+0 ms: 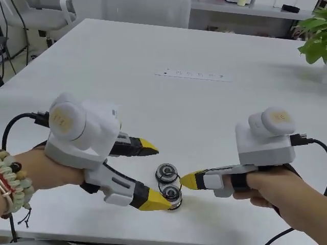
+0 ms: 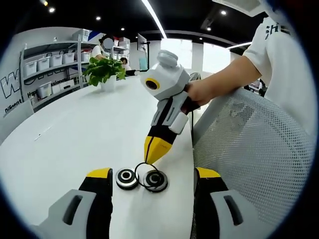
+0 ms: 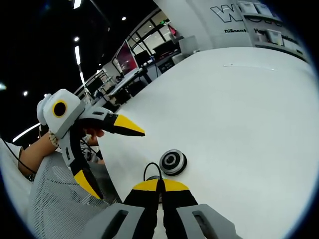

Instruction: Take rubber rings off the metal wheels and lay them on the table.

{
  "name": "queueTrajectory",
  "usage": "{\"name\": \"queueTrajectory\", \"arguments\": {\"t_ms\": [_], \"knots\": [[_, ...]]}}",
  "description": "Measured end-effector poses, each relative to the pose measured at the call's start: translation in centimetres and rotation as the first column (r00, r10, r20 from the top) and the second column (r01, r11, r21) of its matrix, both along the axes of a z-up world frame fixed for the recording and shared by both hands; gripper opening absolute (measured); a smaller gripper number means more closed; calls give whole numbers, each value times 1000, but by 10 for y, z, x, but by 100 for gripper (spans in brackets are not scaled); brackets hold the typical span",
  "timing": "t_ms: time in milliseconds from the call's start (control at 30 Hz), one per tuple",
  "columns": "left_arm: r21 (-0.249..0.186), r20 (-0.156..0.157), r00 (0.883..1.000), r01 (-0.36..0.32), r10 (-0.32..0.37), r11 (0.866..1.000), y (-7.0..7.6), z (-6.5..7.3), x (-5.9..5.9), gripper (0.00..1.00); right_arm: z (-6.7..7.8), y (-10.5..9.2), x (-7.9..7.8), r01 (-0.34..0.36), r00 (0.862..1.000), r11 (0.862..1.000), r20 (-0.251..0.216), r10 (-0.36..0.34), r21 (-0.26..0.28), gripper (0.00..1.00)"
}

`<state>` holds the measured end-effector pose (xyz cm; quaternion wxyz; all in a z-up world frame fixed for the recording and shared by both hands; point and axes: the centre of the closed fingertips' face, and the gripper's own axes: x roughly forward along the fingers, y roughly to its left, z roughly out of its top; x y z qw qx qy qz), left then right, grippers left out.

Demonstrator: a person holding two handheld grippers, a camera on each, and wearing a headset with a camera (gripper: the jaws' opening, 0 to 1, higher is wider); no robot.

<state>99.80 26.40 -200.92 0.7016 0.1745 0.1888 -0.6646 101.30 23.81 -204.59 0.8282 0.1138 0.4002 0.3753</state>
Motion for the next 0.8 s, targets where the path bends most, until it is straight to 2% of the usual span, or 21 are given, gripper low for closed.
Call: {"name": "queueTrajectory", "arguments": {"t_ms": [200, 367, 500, 600, 800], "knots": [[-1, -5, 1000, -21, 21, 1000, 3, 2, 5, 63, 7, 1, 3, 7, 1000, 1000, 17, -8, 19, 0], [4, -1, 1000, -26, 26, 1000, 4, 2, 7, 70, 10, 1, 4, 14, 1000, 999, 23, -15, 33, 0], [-21, -2, 999, -45, 45, 999, 6, 12, 11, 73, 13, 2, 6, 15, 999, 999, 31, -16, 41, 0], [-39, -37, 997, -68, 67, 997, 8, 16, 14, 76, 15, 2, 7, 18, 999, 999, 35, -20, 45, 0], [-33, -36, 997, -66, 65, 997, 14, 25, 13, 79, 18, 0, 7, 28, 999, 998, 38, -30, 54, 0]]}}
